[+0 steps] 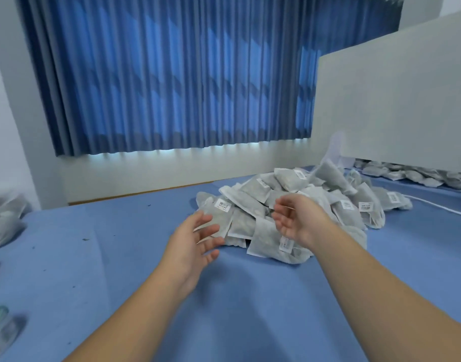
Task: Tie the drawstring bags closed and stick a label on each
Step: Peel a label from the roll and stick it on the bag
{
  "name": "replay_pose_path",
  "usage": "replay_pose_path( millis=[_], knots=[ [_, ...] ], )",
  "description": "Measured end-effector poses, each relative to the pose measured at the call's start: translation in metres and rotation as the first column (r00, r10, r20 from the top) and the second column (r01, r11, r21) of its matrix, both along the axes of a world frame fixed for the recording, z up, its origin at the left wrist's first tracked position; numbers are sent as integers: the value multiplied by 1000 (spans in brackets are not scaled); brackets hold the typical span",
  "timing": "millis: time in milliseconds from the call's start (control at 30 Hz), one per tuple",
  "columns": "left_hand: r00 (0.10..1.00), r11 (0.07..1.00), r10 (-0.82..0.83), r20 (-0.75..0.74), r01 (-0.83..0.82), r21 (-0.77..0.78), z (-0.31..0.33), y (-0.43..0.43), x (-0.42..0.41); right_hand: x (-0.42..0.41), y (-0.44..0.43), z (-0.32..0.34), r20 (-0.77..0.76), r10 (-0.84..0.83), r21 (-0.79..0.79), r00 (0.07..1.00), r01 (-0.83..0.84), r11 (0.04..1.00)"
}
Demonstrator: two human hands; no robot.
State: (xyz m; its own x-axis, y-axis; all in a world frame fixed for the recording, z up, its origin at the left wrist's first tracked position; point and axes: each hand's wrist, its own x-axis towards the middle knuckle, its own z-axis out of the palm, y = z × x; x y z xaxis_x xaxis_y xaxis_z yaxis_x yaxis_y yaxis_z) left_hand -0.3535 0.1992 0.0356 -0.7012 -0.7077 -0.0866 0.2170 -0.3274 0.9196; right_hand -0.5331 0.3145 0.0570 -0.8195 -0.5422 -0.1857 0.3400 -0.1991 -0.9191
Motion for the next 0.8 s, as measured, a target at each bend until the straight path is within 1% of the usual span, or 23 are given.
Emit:
replay_pose_path(
  millis=[100,267,367,467,567,667,733,800],
  knots=[
    [1000,1000,20,-3,-20,-4,1,-10,17,23,-22,-15,-29,69,71,997,-67,995],
    [996,995,73,57,-68,-77,2,-32,65,84,-75,-26,-61,257,82,965,-251,964],
    [982,981,148,118,-130,-146,0,-51,106,130,-112,-33,-62,401,73,914,-397,915],
    [942,941,252,220,-186,-281,-3,-73,151,175,-144,-44,-79,534,87,842,-528,845],
    [874,863,373,313,-202,-463,-6,-95,194,214,-173,-57,-159,600,145,784,-582,800],
    [784,762,494,375,-183,-621,-9,-119,232,245,-196,-70,-274,582,199,766,-547,813],
    [691,670,599,405,-155,-726,-11,-137,255,257,-206,-81,-349,549,212,760,-506,836],
    [561,560,704,435,-63,-826,-15,-158,274,262,-211,-93,-425,530,235,734,-476,848]
  ],
)
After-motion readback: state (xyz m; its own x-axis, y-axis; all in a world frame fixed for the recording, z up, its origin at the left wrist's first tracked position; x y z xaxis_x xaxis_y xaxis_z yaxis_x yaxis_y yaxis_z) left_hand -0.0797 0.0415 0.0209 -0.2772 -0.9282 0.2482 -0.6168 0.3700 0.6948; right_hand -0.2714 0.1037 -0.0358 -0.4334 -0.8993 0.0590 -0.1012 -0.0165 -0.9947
